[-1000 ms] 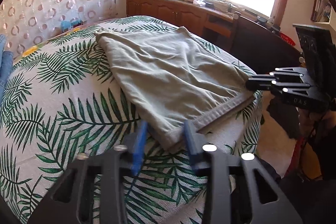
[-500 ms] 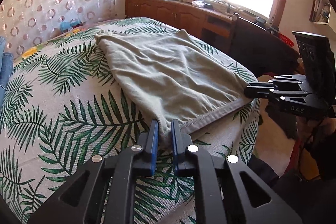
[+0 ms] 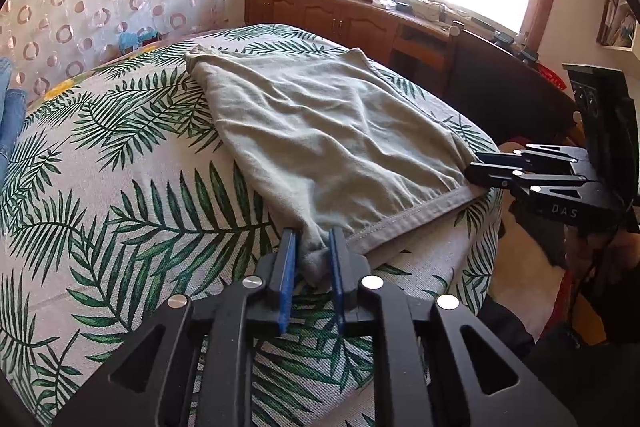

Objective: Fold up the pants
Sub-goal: 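Grasp the pants hem with the right gripper while the left gripper grasps it too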

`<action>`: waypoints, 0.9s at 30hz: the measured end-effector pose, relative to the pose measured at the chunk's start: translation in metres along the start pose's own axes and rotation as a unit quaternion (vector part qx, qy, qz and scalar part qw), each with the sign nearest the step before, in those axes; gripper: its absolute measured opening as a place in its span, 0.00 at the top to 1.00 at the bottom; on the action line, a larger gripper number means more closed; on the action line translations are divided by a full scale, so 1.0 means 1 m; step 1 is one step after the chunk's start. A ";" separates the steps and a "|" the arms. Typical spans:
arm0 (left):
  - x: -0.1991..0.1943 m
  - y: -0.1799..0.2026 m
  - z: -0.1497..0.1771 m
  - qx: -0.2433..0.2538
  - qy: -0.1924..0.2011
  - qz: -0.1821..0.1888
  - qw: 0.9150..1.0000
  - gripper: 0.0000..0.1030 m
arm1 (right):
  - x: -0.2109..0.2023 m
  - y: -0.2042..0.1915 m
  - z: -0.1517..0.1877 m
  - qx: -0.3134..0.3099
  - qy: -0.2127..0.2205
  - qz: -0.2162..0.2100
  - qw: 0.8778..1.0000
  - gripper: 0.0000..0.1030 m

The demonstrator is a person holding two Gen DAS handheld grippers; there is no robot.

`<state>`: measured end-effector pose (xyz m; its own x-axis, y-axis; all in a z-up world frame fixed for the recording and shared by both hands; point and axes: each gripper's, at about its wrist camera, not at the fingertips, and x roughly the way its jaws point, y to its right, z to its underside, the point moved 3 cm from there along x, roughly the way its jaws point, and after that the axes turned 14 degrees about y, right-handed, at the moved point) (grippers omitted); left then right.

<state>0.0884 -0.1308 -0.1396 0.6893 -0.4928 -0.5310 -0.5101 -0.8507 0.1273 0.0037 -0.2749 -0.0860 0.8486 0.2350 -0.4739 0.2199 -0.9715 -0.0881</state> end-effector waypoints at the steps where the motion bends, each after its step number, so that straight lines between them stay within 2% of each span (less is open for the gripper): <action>1: 0.000 -0.001 0.000 -0.002 -0.001 -0.002 1.000 0.80 | 0.001 0.001 0.000 0.002 -0.001 0.000 1.000 0.73; 5: 0.001 -0.006 0.000 -0.011 -0.002 -0.009 1.000 0.70 | 0.002 0.003 -0.001 0.008 0.002 0.000 1.000 0.69; 16: 0.001 -0.007 -0.004 -0.017 -0.004 -0.012 1.000 0.69 | 0.002 0.000 0.002 -0.003 0.012 -0.008 1.000 0.69; 17: 0.000 -0.007 -0.006 -0.020 0.001 -0.013 1.000 0.69 | 0.002 0.000 0.003 -0.005 0.013 -0.010 1.000 0.76; 21: -0.001 -0.004 -0.007 -0.017 0.003 -0.009 1.000 0.69 | 0.001 -0.003 0.005 -0.006 0.016 -0.027 0.999 0.87; 27: 0.005 -0.006 -0.003 -0.023 -0.021 -0.006 0.999 0.69 | -0.001 0.000 0.008 0.004 0.022 -0.034 0.999 0.90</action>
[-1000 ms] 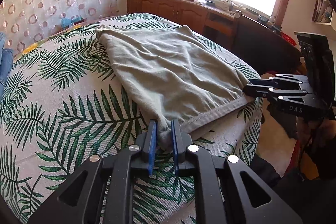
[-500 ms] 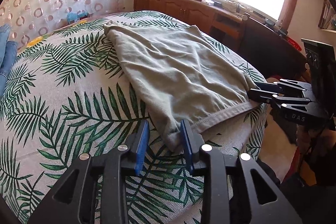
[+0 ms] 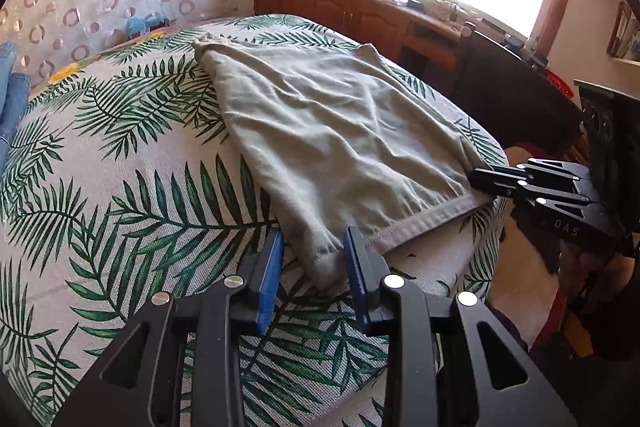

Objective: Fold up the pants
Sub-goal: 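Grasp the pants hem with the right gripper while the left gripper grasps it too, then lift the hem with both grippers and carry it over the pants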

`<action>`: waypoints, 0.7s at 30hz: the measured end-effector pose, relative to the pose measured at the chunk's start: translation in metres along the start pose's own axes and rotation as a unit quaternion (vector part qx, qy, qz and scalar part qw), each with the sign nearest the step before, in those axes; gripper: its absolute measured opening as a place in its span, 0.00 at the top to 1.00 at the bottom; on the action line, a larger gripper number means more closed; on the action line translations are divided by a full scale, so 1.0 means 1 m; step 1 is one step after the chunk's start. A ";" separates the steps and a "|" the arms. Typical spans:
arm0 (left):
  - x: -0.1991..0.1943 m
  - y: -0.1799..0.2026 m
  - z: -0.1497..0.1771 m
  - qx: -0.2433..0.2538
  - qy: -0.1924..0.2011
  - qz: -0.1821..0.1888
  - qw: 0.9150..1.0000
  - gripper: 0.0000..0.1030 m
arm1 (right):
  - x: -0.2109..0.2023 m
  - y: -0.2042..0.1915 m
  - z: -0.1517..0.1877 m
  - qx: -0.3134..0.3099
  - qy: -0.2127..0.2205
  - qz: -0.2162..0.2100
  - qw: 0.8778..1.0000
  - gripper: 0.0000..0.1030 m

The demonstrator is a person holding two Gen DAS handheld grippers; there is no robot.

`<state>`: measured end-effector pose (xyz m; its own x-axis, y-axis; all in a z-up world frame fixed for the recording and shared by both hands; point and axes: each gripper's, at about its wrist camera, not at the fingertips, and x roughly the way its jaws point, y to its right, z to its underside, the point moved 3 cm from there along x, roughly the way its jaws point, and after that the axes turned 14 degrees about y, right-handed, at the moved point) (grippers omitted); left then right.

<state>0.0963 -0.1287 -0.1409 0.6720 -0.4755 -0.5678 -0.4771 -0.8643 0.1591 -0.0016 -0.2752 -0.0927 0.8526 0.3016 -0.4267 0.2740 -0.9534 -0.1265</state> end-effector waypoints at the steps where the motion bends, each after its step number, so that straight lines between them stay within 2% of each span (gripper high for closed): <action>1: 0.000 0.000 0.000 0.000 -0.003 -0.001 1.000 0.69 | 0.000 0.001 0.001 0.003 0.002 -0.003 1.000 0.91; 9: -0.002 0.000 0.002 -0.021 -0.014 0.019 1.000 0.69 | 0.001 0.005 0.001 0.017 0.004 -0.008 1.000 0.91; 18: -0.001 0.009 0.003 -0.012 -0.020 0.036 0.999 0.69 | 0.001 0.005 0.001 0.017 0.004 -0.008 1.000 0.91; 19: -0.001 0.009 0.003 -0.013 -0.019 0.037 0.999 0.70 | 0.001 0.006 0.001 0.017 0.004 -0.008 1.000 0.91; 21: -0.003 0.007 0.001 -0.016 -0.013 0.037 0.999 0.85 | 0.001 0.006 0.001 0.017 0.004 -0.008 1.000 0.91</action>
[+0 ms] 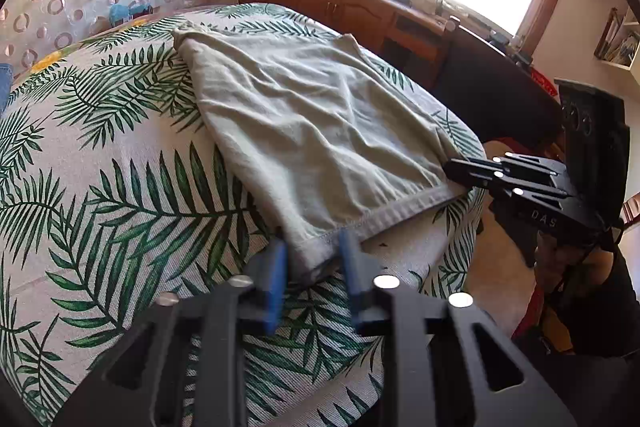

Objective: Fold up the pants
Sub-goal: 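Lift the hem with both grippers and carry it over the pants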

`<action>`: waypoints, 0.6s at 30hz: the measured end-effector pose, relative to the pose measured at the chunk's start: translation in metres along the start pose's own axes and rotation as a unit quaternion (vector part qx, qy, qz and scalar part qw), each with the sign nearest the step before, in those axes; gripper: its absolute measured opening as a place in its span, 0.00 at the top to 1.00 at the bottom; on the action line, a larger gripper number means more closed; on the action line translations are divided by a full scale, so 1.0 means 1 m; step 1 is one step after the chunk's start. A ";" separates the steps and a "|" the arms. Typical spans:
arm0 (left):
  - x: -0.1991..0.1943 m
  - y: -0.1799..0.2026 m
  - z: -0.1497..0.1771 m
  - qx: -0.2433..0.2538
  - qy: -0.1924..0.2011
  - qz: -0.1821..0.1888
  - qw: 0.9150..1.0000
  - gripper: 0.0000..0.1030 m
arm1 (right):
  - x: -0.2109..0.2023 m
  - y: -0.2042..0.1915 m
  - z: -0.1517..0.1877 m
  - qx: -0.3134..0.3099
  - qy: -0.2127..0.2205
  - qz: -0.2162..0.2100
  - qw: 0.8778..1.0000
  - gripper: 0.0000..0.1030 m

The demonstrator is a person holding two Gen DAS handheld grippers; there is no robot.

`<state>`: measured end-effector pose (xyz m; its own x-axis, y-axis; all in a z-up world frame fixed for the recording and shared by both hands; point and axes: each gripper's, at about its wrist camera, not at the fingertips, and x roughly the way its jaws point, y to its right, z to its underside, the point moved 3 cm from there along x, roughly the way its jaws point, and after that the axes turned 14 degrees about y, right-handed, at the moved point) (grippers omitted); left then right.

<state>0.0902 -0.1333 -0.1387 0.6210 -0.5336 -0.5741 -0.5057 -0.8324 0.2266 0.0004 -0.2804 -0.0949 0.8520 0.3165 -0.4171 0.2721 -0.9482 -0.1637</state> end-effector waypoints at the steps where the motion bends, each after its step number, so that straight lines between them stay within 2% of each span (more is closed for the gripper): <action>1: -0.001 -0.001 -0.001 -0.001 0.003 0.000 1.000 0.88 | 0.000 0.000 0.000 -0.001 0.000 0.000 1.000 0.91; 5: -0.013 0.003 -0.010 0.003 0.029 0.009 1.000 0.91 | -0.002 -0.004 -0.007 -0.004 0.012 -0.008 1.000 0.94; 8: -0.031 0.006 -0.026 0.003 0.062 0.011 0.998 0.91 | -0.009 -0.010 -0.019 -0.006 0.031 -0.018 0.999 0.95; 11: -0.058 0.008 -0.049 0.005 0.105 0.010 0.994 0.92 | -0.019 -0.018 -0.040 -0.010 0.059 -0.027 0.998 0.95; 18: -0.125 0.014 -0.098 0.031 0.180 0.006 0.983 0.92 | -0.048 -0.049 -0.098 -0.026 0.128 -0.071 0.989 0.95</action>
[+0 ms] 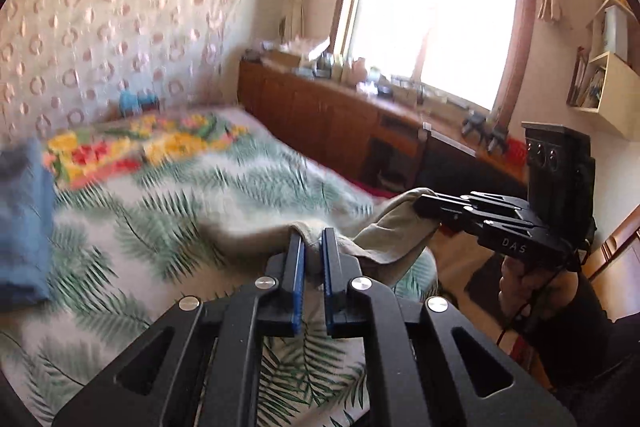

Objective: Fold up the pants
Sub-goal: 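Lift the hem with both grippers and carry it over the pants, then lower the hem with both grippers onto the folded pants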

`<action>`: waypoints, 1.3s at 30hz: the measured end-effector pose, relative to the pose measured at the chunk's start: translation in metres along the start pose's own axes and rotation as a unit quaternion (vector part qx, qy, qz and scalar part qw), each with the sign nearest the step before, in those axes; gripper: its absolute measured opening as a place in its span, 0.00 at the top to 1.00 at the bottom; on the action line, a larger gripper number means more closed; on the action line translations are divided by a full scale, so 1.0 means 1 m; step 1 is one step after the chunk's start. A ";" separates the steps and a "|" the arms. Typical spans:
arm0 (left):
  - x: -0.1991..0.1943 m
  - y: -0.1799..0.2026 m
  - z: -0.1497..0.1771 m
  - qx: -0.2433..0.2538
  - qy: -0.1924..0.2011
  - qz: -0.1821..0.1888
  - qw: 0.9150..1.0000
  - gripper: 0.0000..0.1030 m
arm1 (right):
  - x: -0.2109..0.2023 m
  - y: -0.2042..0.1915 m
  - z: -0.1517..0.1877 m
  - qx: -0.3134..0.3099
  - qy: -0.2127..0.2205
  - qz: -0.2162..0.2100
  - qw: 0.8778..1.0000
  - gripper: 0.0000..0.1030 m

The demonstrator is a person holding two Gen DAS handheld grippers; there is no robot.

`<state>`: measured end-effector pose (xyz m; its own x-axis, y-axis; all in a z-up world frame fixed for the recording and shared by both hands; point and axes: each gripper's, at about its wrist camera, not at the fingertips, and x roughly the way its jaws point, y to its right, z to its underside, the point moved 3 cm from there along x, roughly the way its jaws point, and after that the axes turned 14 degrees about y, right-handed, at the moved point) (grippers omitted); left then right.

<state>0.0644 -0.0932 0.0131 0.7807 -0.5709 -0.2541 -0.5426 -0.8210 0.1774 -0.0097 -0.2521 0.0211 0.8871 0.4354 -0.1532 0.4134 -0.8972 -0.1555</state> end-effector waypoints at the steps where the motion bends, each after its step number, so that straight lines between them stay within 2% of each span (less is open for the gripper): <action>1: -0.007 0.001 -0.009 0.008 0.008 -0.004 1.000 0.92 | -0.002 -0.006 -0.009 -0.008 0.010 -0.004 1.000 0.95; 6: -0.034 -0.003 -0.051 0.037 0.045 -0.025 0.998 0.92 | -0.004 -0.038 -0.055 -0.042 0.054 -0.030 0.997 0.95; 11: -0.034 -0.025 -0.068 0.043 0.052 -0.053 0.996 0.92 | 0.013 -0.062 -0.086 -0.065 0.074 -0.051 0.994 0.95; 17: 0.002 -0.083 -0.084 0.042 0.051 -0.101 0.993 0.92 | 0.086 -0.075 -0.111 -0.100 0.058 -0.040 0.992 0.95; 21: 0.025 -0.119 -0.125 0.072 0.066 -0.145 0.985 0.92 | 0.141 -0.074 -0.137 -0.112 0.057 -0.021 0.992 0.95; 24: 0.027 -0.129 -0.141 0.070 0.072 -0.153 0.983 0.92 | 0.169 -0.077 -0.156 -0.104 0.068 -0.013 0.992 0.95; 26: 0.024 -0.126 -0.133 0.067 0.069 -0.155 0.983 0.92 | 0.184 -0.077 -0.156 -0.091 0.065 -0.012 0.994 0.95; 29: 0.021 -0.123 -0.096 0.066 0.046 -0.157 0.984 0.92 | 0.187 -0.075 -0.134 -0.075 0.046 -0.024 0.996 0.95; 34: 0.015 -0.117 -0.004 0.031 -0.014 -0.151 0.988 0.92 | 0.194 -0.082 -0.061 -0.092 -0.020 -0.039 0.995 0.95; 39: 0.005 -0.110 0.088 -0.041 -0.072 -0.136 0.987 0.92 | 0.193 -0.088 0.020 -0.061 -0.096 -0.064 0.991 0.95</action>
<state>0.1009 -0.0064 -0.0912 0.8388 -0.3284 -0.4343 -0.2872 -0.9445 0.1595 0.1208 -0.0880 -0.0146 0.7748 0.5420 -0.3253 0.5522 -0.8309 -0.0692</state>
